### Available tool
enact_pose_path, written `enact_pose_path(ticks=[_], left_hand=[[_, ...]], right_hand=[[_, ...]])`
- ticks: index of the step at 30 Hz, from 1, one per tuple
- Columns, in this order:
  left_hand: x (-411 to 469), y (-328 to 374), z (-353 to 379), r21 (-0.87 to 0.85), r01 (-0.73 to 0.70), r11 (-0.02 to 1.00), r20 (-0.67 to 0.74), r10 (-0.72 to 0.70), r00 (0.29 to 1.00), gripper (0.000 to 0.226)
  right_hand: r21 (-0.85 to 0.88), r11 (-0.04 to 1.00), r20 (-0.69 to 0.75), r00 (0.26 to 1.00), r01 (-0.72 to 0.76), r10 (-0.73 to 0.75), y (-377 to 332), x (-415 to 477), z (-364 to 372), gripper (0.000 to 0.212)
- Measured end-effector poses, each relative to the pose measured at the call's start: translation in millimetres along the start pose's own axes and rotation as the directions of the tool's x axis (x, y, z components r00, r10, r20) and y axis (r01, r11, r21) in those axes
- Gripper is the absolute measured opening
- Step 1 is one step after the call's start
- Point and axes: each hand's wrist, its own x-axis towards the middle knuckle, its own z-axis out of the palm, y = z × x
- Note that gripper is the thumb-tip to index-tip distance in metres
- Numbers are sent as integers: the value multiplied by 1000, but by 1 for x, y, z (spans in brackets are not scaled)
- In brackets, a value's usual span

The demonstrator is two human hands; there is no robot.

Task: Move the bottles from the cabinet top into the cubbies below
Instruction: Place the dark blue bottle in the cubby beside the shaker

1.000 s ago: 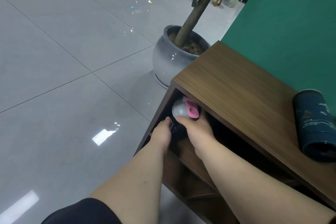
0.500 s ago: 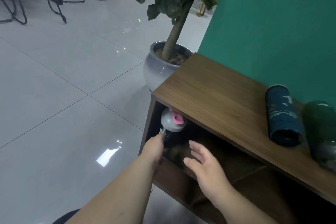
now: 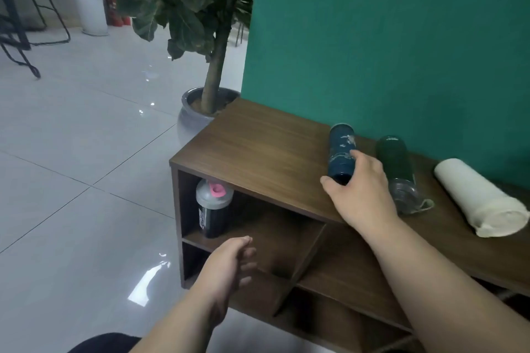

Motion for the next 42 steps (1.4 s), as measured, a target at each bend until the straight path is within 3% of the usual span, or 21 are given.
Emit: enact_pose_path(ticks=[5,9,14,18,20,22,25,29,31,37,42], left_hand=[[3,1,1,35,-37,999,39,35,999,27],[8,2,-5,22,-47,999,33,46,998,31],[14,7,-13,-36,-81,996,25,82,996,36],[15,12,-16,-156,-92,983,-29,89,996,49],[17,13,-18,-198,-79,977,-47,71,996,52],[19,13,-21,-228,-56,972,-67,42,997,52],[25,8,-24,-221,17,975,-97,-39,995,55],[32,-9,-19,25,180,983,-77,-178,981,54],[33,-15,-12,89,249,964,-40,-246,968,61],[41,-22,2,119,257,959,-21,-256,966,37],[65,-22,15,34,199,979,26,-200,979,41]], right_hand=[[-112,981,67,984,-157,165,4,30,26,88],[-102,992,1,997,-75,76,3,25,30,76],[230,973,-98,995,34,-12,-12,-19,2,65],[625,754,-208,974,201,-87,-33,-71,-37,55],[726,641,-227,967,248,-117,-38,-91,-48,55],[761,600,-200,969,246,-143,-37,-105,-48,56],[729,670,-72,988,144,-135,-29,-119,-25,60],[519,855,135,989,-15,-65,-17,-124,21,64],[438,898,190,981,-49,-39,-13,-123,44,66],[471,867,242,969,-163,51,-4,-111,99,71],[491,840,253,961,-230,116,0,-91,128,76]])
